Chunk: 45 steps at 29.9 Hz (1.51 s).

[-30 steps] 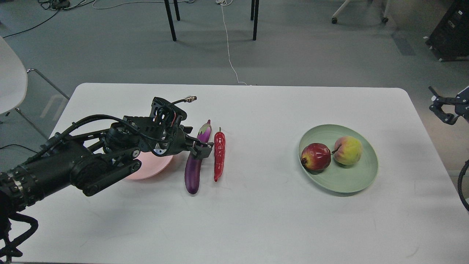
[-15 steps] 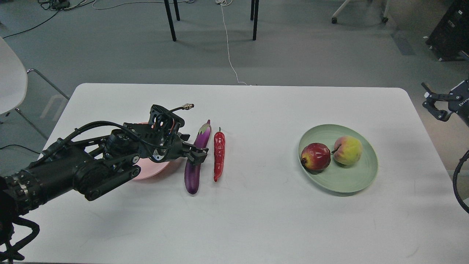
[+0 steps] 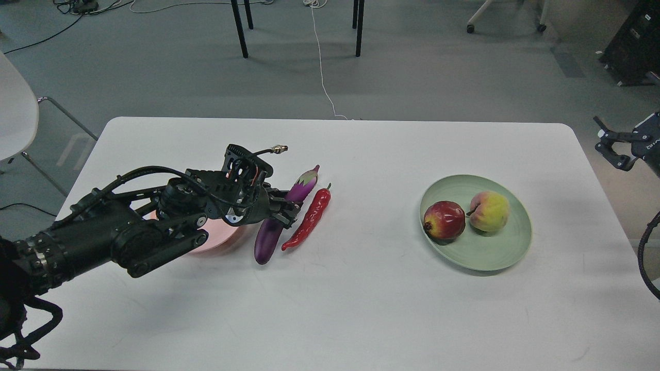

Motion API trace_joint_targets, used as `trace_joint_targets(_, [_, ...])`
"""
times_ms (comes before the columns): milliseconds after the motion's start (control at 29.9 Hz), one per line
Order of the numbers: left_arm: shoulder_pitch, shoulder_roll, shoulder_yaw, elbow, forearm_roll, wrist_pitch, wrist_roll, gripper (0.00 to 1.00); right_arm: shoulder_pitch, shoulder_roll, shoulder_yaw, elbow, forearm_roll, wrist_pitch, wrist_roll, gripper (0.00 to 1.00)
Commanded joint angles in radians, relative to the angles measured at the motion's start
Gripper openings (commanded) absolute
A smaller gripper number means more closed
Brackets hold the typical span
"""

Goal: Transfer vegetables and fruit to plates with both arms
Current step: 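Place the eggplant onto the pink plate and release it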

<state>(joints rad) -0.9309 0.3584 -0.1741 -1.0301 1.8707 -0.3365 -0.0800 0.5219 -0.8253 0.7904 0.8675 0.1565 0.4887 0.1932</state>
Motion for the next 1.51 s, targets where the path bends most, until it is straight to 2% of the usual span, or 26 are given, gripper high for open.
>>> trace_joint_targets(0, [-0.072,0.074,-0.004,-0.047,-0.068,-0.005,0.003,0.32,0.003,0.000,0.007,0.001,0.000,0.000,0.000,0.98])
trace_joint_targets(167, [-0.125,0.186,0.007,-0.102,-0.096,-0.013,-0.004,0.32,0.006,-0.002,0.012,0.001,-0.002,0.000,-0.001,0.98])
trace_joint_targets(335, [-0.111,0.299,0.038,-0.104,-0.087,-0.013,-0.067,0.32,0.006,-0.002,0.012,0.001,-0.002,0.000,-0.001,0.98])
trace_joint_targets(468, [-0.089,0.372,0.084,-0.105,-0.087,0.001,-0.076,0.32,0.006,-0.002,0.012,0.001,-0.003,0.000,-0.001,0.98])
trace_joint_targets(803, [0.029,0.383,0.091,-0.087,-0.087,0.060,-0.075,0.35,0.013,-0.002,0.009,0.004,-0.005,0.000,-0.006,0.98])
trace_joint_targets(836, [0.033,0.380,0.091,-0.078,-0.088,0.071,-0.075,0.38,0.013,-0.002,0.009,0.004,-0.005,0.000,-0.006,0.98])
trace_joint_targets(903, [0.049,0.376,0.093,-0.045,-0.085,0.086,-0.075,0.49,0.013,-0.003,0.009,0.004,-0.005,0.000,-0.006,0.98])
trace_joint_targets(970, [0.060,0.375,0.093,-0.042,-0.087,0.096,-0.075,0.67,0.013,-0.005,0.009,0.004,-0.005,0.000,-0.006,0.98])
trace_joint_targets(1004, [0.061,0.375,0.093,-0.042,-0.087,0.099,-0.073,0.72,0.013,-0.005,0.009,0.004,-0.005,0.000,-0.006,0.98])
trace_joint_targets(1238, [0.055,0.375,0.081,-0.039,-0.101,0.111,-0.073,0.90,0.013,-0.011,0.009,0.008,-0.005,0.000,-0.006,0.98])
trace_joint_targets(1472, [-0.005,0.376,0.056,-0.045,-0.105,0.111,-0.072,0.91,0.013,-0.012,0.010,0.018,-0.005,0.000,-0.006,0.98])
